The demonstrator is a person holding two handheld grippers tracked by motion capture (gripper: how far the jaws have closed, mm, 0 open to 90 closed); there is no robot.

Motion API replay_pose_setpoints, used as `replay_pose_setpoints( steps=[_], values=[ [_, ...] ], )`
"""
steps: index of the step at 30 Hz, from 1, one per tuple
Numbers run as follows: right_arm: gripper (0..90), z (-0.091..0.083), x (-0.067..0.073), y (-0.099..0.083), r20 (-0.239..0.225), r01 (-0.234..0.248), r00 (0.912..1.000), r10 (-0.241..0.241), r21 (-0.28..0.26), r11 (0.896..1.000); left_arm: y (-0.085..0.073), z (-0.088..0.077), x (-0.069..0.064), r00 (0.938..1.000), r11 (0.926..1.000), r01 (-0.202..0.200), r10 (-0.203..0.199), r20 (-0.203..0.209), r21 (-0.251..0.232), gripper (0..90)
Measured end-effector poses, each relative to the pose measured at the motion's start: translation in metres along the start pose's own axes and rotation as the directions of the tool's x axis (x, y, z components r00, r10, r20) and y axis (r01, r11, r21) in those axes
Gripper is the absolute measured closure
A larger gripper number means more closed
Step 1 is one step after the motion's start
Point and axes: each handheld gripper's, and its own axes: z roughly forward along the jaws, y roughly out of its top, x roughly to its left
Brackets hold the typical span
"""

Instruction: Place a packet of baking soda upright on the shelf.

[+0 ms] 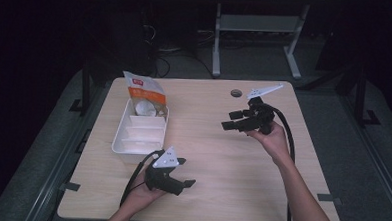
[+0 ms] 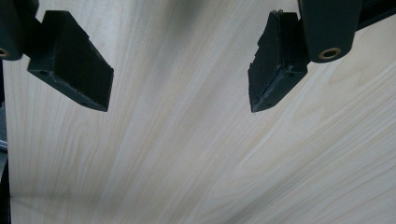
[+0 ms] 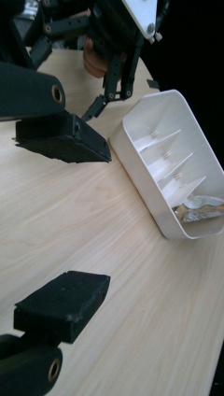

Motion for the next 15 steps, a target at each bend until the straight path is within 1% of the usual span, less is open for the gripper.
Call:
replay_pose_setpoints(
  steps=[2,3,5,10,15],
  values=[
    [32.4,-0.003,0.000,-0.005,0.005,0.002,1.0000,-0.002,0.004,1.000,0.000,0.000,0.000,1.0000,1.0000,-0.001,0.001,-0.001,0.000,21.9],
    [31.5,-0.004,0.000,-0.007,0.004,-0.009,1.0000,0.009,0.012,1.000,0.000,0.000,0.000,1.0000,1.0000,0.001,-0.001,-0.002,-0.002,21.9],
    [31.7,-0.007,0.000,-0.011,0.007,-0.010,0.9999,0.010,0.003,1.000,0.000,0.000,0.001,1.0000,1.0000,-0.001,0.001,-0.003,-0.001,21.9],
    [30.7,-0.014,-0.001,-0.021,0.011,-0.024,0.9997,0.024,0.011,1.000,0.000,0.000,0.001,1.0000,1.0000,0.006,-0.006,-0.008,-0.005,21.4],
    [30.5,-0.020,0.001,-0.030,0.013,-0.024,0.9996,0.024,-0.001,1.000,0.000,0.000,0.002,0.9998,0.9998,0.018,-0.018,-0.011,-0.008,20.4]
  ],
)
